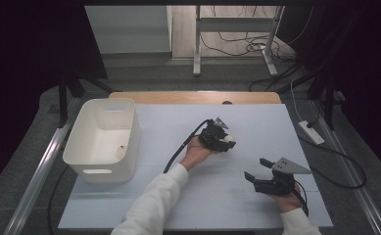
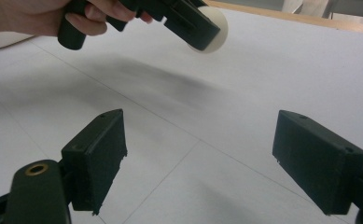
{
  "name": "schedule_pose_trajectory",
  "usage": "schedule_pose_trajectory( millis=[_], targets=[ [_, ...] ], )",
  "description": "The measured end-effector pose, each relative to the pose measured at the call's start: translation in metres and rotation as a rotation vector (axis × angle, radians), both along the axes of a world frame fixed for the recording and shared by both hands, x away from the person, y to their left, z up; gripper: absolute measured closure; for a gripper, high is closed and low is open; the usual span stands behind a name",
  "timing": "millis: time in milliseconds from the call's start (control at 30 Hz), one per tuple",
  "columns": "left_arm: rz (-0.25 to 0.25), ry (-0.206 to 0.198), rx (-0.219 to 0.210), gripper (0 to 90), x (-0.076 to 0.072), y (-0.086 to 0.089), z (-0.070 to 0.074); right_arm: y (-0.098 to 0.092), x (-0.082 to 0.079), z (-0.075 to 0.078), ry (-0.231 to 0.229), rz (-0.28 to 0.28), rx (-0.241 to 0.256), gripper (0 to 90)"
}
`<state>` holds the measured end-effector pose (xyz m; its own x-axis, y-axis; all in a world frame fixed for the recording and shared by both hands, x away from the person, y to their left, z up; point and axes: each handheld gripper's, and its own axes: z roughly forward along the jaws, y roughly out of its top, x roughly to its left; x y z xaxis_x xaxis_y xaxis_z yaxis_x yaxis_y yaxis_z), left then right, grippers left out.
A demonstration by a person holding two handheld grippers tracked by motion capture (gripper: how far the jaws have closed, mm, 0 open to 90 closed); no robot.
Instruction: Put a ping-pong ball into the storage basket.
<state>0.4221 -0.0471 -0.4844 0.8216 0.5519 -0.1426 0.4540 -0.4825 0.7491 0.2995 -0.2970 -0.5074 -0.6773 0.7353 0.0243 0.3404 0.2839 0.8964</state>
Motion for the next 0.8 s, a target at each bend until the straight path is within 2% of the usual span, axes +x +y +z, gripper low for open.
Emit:
schedule_pose_trajectory(
  millis=[333,733,800],
  targets=[
    [0.007,-0.024,-0.026,50.9,-0.013,0.013,0.010,0.001,0.000,0.000,0.000,0.002,-0.007,17.8],
    [-0.005,-0.047,-0.024,50.9,-0.022,0.020,0.019,0.001,0.000,-0.001,-0.001,0.002,-0.008,17.8],
    [-0.001,-0.047,-0.034,50.9,-0.024,0.021,0.021,0.001,0.000,-0.001,0.000,0.002,-0.007,17.8]
  ],
)
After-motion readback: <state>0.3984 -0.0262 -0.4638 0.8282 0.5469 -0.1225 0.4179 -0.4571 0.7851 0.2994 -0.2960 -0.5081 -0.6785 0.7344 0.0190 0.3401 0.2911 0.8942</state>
